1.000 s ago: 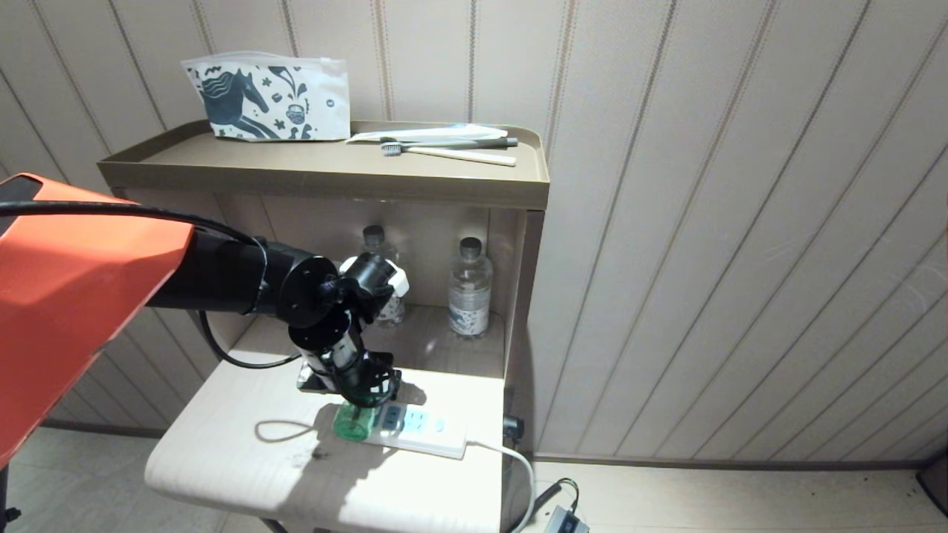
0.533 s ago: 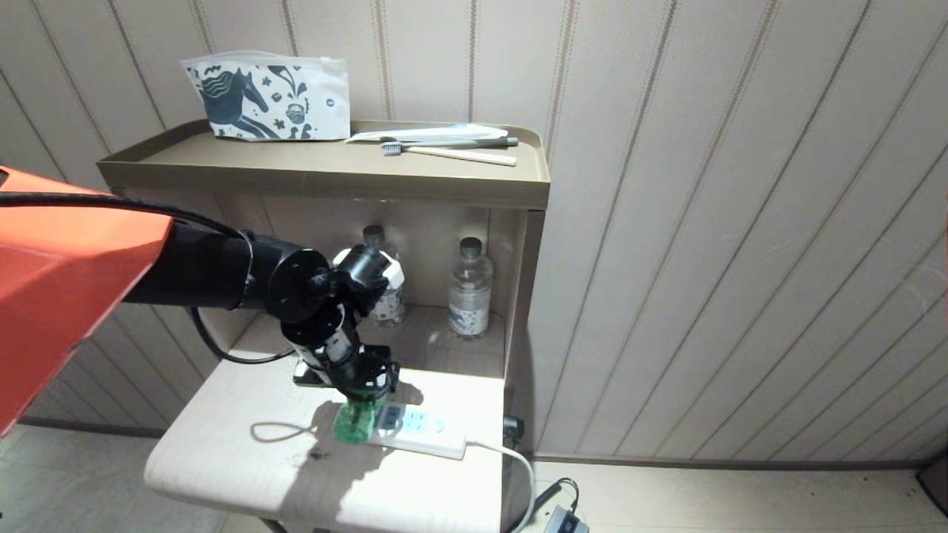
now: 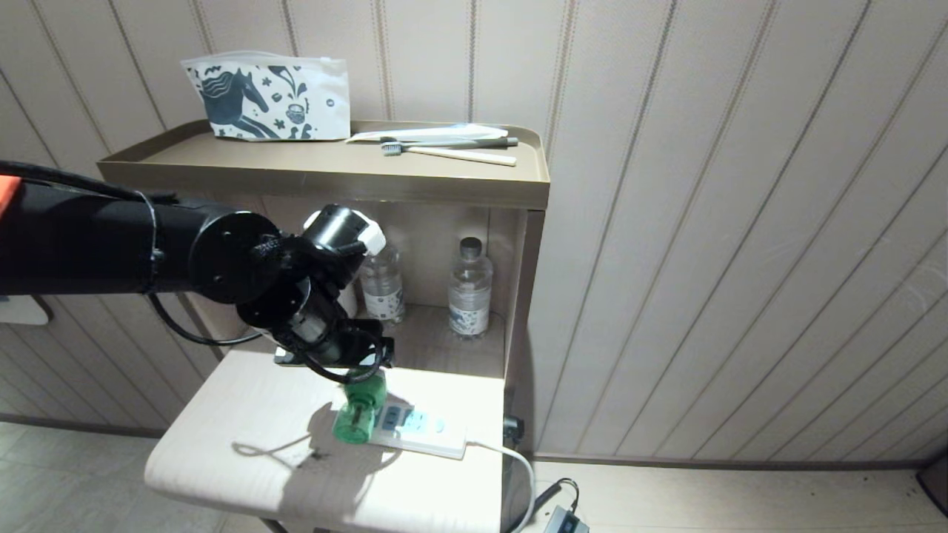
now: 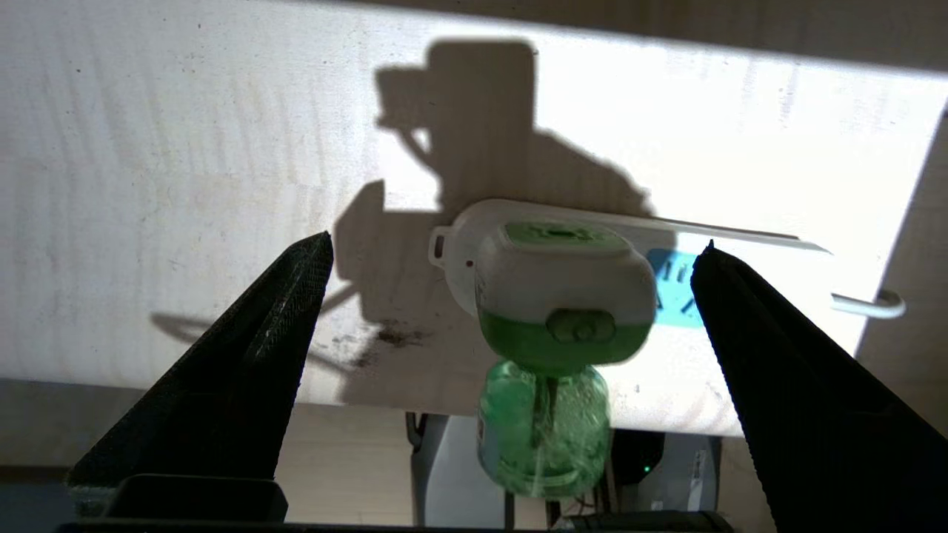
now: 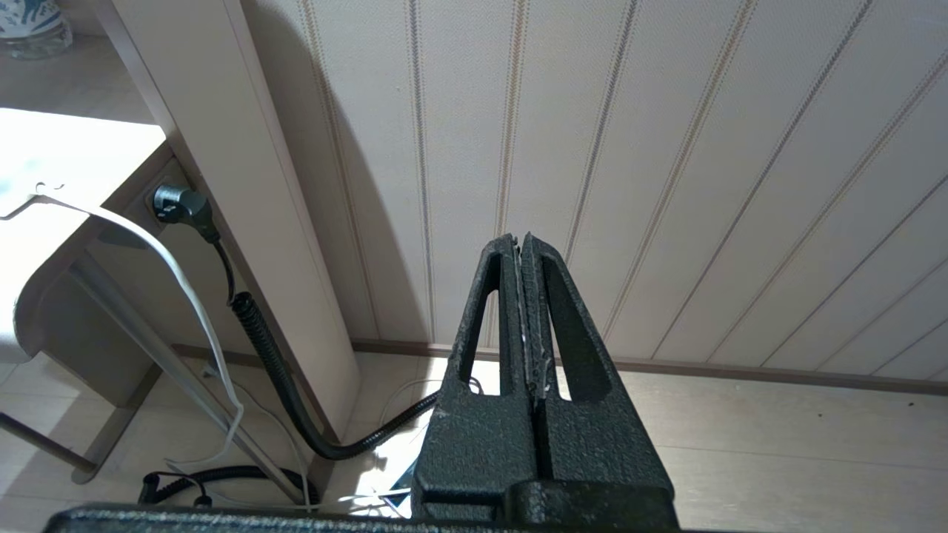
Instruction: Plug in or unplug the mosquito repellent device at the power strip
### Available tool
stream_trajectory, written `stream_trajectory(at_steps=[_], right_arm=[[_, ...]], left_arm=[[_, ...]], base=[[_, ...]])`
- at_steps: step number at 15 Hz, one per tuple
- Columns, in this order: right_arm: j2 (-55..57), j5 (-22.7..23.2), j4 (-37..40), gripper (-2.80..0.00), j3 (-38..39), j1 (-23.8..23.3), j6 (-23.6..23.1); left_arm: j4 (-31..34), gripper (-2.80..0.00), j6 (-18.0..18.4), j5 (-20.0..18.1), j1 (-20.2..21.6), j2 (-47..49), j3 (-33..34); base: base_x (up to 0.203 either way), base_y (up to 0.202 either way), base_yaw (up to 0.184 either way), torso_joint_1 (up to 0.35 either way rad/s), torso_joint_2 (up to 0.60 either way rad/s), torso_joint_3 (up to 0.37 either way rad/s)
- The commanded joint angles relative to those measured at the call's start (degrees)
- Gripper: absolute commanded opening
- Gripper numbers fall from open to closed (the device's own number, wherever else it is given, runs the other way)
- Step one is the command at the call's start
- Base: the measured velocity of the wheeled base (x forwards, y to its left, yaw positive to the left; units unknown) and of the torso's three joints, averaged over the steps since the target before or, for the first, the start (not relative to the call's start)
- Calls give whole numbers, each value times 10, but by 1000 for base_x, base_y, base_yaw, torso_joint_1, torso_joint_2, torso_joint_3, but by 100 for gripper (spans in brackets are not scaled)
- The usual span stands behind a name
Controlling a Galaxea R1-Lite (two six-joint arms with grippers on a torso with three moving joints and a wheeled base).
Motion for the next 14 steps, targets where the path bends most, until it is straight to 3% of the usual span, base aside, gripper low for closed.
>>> stream_trajectory(at_steps=[1,5,6,10,14], right_arm=[[0,0,0,-280,0,0,0],[0,0,0,-280,0,0,0],[0,0,0,-280,0,0,0],[0,0,0,-280,0,0,0],[0,0,0,-280,0,0,0]], left_arm=[[1,0,-1,1,-11,-57,12],[-7,0,24,1,-21,-136,49],[-17,-280,32,1,-21,-162,75],[-77,-280,59,4,-9,-270,195],[-136,-280,99,1,90,-464,324]], base=[[0,0,0,0,0,0],[0,0,0,0,0,0],[0,0,0,0,0,0],[0,0,0,0,0,0],[0,0,0,0,0,0]])
